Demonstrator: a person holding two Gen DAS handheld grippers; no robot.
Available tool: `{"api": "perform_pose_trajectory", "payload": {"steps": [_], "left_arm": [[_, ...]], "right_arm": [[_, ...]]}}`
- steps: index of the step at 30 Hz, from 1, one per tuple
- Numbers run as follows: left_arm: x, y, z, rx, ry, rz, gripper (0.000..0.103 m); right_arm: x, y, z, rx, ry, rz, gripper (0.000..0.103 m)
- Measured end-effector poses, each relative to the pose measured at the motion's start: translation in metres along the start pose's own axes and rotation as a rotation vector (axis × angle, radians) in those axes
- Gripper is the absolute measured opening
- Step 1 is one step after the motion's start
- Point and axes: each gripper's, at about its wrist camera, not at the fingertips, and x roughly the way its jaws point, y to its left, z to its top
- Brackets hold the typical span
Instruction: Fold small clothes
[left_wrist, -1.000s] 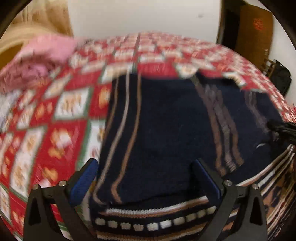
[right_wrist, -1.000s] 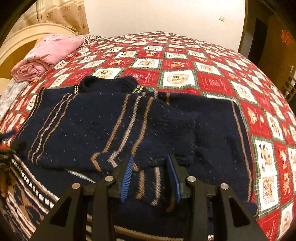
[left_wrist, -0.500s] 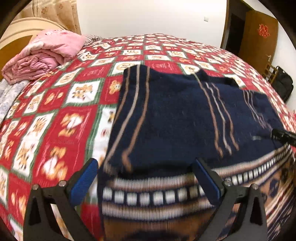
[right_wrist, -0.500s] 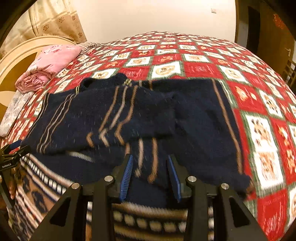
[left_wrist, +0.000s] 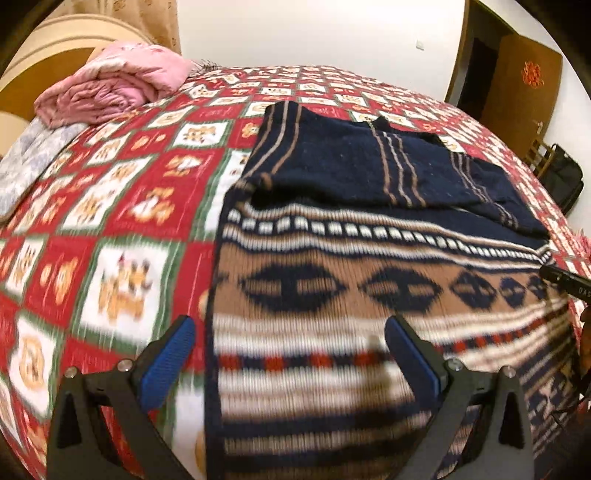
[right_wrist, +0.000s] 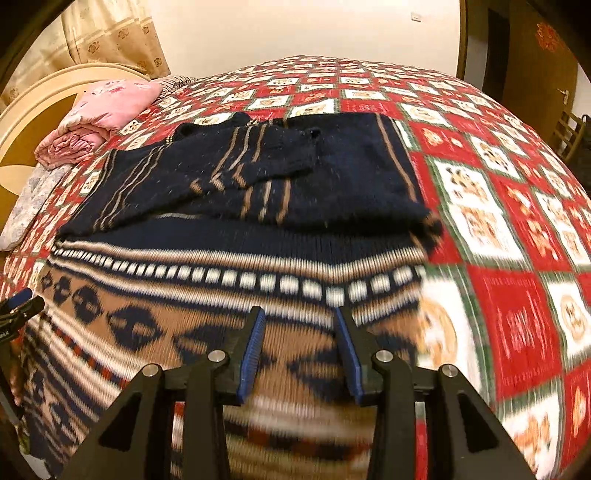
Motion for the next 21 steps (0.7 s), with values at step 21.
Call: {"api": "perform_pose_trajectory", "payload": {"steps": [21], "left_arm": [[-0.051,0.008,-0.087,-0.023,-0.027,0.014,0.103]], "right_arm": [[-0.066,0.031,-0.117,-0.104,-0.070,-0.089,0.057]]}}
